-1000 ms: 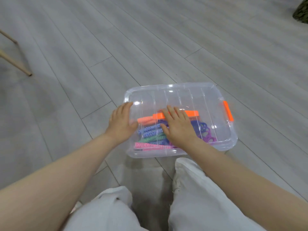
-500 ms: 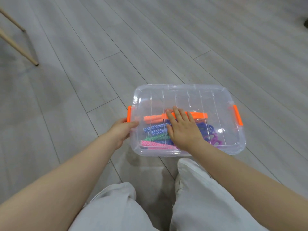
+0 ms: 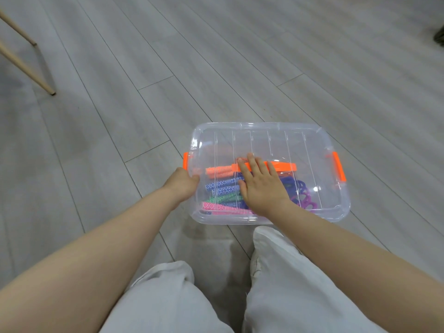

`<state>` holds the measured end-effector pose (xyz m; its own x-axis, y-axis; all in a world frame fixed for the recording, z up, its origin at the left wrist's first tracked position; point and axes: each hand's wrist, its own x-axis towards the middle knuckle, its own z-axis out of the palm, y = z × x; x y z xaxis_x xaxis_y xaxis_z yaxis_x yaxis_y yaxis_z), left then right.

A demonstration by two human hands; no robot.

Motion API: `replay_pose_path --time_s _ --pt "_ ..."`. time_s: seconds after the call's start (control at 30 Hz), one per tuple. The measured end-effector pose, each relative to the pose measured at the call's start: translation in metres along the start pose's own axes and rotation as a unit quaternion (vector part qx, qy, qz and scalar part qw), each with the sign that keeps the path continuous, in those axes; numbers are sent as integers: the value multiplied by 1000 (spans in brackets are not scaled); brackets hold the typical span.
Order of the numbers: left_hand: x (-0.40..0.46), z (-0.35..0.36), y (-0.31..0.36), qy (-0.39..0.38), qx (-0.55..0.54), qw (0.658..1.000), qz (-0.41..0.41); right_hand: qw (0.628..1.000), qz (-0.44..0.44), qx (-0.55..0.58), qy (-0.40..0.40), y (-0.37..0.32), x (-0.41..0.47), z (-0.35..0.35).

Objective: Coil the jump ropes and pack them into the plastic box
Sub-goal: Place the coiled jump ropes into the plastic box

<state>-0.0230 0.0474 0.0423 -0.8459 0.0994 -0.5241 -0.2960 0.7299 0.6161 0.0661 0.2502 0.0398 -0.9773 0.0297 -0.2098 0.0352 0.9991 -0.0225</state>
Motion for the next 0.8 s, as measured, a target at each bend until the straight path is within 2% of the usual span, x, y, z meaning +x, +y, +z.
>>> replay_pose_path --time_s 0.27,0.37,0.53,0.6,0.67,0.73,0.8 --pt "0 5 -3 43 122 990 51 1000 0 -10 -7 -1 0 -2" --pt "-4 4 5 34 170 984 34 1000 0 -4 -23 -1 -1 -3" --pt "8 -6 30 -8 253 968 5 995 -22 93 -42 25 8 -29" --pt "12 -8 40 -12 284 959 10 992 1 124 -13 36 4 -34" --pt "5 -7 40 50 365 924 107 991 83 100 27 45 -10 -24" --pt "-7 -2 33 104 421 862 263 983 151 96 32 50 -24 -6" --pt "-12 10 32 65 430 825 361 981 164 97 34 53 -24 3"
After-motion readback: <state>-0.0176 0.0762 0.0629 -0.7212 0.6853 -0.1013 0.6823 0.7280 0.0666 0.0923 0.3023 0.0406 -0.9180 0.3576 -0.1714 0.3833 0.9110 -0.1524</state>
